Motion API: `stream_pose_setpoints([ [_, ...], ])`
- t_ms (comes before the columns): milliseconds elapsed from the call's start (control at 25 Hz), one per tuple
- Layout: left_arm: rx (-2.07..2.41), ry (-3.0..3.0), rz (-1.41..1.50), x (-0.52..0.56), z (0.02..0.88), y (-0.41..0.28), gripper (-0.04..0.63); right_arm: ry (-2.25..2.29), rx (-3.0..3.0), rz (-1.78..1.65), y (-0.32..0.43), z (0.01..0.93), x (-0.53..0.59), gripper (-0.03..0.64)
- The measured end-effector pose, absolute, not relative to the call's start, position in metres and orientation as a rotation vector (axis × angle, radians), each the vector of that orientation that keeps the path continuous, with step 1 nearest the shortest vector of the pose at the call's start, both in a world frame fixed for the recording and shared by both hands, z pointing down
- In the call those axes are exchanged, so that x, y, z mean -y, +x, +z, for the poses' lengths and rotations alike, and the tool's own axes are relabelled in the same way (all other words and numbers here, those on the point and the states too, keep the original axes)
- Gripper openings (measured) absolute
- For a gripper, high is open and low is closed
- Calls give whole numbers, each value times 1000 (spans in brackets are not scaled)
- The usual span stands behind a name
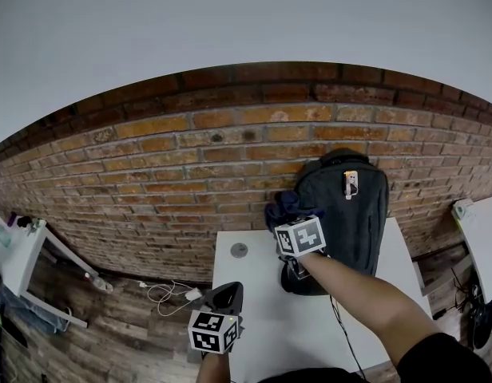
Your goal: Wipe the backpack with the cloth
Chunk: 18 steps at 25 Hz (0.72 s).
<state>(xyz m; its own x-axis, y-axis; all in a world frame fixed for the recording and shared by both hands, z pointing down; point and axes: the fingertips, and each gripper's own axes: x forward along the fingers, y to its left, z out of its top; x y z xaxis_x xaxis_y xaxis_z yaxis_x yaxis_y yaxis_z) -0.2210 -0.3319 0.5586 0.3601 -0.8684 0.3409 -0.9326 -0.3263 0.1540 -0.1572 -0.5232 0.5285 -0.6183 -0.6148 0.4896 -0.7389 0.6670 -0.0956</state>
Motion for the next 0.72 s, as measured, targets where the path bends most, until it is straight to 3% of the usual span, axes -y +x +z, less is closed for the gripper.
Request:
stream_pose_setpoints([
  [400,1604,2289,273,329,560,-226,-12,1202,2558,323,-138,456,570,29],
  [720,1594,2307,278,331,560,-220,-12,1208,2656,-85,-120,426,537,29],
])
